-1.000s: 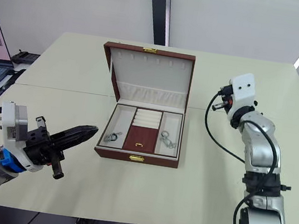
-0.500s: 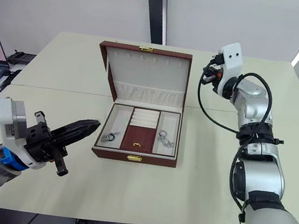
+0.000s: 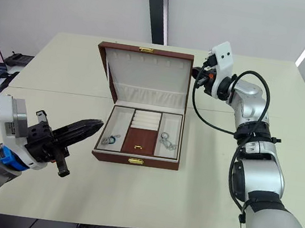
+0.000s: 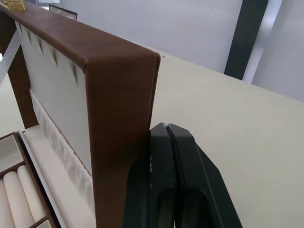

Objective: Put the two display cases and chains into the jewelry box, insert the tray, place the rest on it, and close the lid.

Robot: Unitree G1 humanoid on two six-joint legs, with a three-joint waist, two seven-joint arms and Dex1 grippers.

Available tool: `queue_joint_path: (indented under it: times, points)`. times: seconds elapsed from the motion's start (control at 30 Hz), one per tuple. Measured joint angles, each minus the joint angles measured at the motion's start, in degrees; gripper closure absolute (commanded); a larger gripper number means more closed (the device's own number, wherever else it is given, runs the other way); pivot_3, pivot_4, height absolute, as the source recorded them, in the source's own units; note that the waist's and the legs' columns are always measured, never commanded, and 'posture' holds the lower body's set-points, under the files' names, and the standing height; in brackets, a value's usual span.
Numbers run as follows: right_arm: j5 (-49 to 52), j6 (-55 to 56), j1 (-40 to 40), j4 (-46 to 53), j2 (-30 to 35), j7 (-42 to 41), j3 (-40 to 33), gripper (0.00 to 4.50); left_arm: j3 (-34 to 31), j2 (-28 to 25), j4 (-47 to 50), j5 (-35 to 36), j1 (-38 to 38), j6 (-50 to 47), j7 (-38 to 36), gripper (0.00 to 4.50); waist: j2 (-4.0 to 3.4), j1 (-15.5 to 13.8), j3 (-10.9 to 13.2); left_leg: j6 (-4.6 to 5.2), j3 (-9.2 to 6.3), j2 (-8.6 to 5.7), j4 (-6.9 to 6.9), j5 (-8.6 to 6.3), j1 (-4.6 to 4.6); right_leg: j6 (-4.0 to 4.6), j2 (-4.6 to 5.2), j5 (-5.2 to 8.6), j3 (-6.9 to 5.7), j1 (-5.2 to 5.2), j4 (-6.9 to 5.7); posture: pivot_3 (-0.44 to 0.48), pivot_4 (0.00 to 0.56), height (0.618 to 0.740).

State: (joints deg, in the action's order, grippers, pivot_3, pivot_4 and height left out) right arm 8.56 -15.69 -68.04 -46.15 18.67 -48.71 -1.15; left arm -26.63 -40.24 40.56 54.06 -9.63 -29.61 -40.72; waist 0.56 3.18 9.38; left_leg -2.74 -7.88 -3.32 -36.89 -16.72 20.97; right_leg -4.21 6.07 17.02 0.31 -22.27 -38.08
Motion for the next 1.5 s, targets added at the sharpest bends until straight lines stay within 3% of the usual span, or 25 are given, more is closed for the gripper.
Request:
queue_joint_path:
  times: [0.37, 0.7, 1.1, 1.37, 1.5]
  points:
    - [4.78, -10.63, 10.66, 21.81, 5.43, -9.68, 2.03, 4.49, -2.97, -1.79, -2.46, -0.13, -4.72, 0.04, -4.02, 4.50, -0.01, -0.24, 0.00, 0.03, -0.01, 0.04, 0.02, -0.02, -0.01, -0.01, -0.01, 0.00, 0.11, -0.03, 0.01, 0.000, 0.150, 0.740]
    - [11.05, -20.46, 13.94, 34.90, 10.77, -15.56, 2.58, 4.49, -6.18, -3.21, -5.18, -1.13, -7.61, 0.16, -7.77, 4.50, -0.01, -0.33, 0.01, 0.10, 0.00, 0.04, 0.02, -0.07, -0.03, -0.01, -0.01, -0.01, 0.15, -0.03, 0.04, 0.000, 0.150, 0.740]
    - [13.43, -22.47, 23.08, 46.90, 12.79, -10.44, 0.92, 4.49, -6.72, -3.24, -10.09, -2.78, -6.26, 0.01, -7.48, 4.50, 0.00, -1.27, 0.01, 0.14, 0.01, 0.04, -0.01, -0.10, -0.02, -0.05, 0.00, -0.03, 0.16, -0.02, 0.07, 0.000, 0.150, 0.740]
    - [17.42, -26.14, 38.74, 59.76, 16.72, -1.95, -8.96, 4.49, -4.11, -3.84, -19.89, -9.64, 2.50, -1.53, -0.41, 4.50, 0.04, -1.65, 0.02, 0.17, 0.04, -0.02, -0.03, -0.12, -0.02, -0.11, 0.00, -0.06, 0.18, 0.00, 0.08, 0.000, 0.150, 0.740]
    - [15.91, -22.97, 49.41, 65.56, 18.65, 1.52, -11.81, 4.49, 0.89, -3.53, -25.33, -18.44, 6.83, -0.11, 4.84, 4.50, 0.06, -1.68, 0.02, 0.18, 0.08, -0.08, -0.01, -0.12, -0.03, -0.11, -0.02, -0.06, 0.19, 0.01, 0.08, 0.000, 0.150, 0.740]
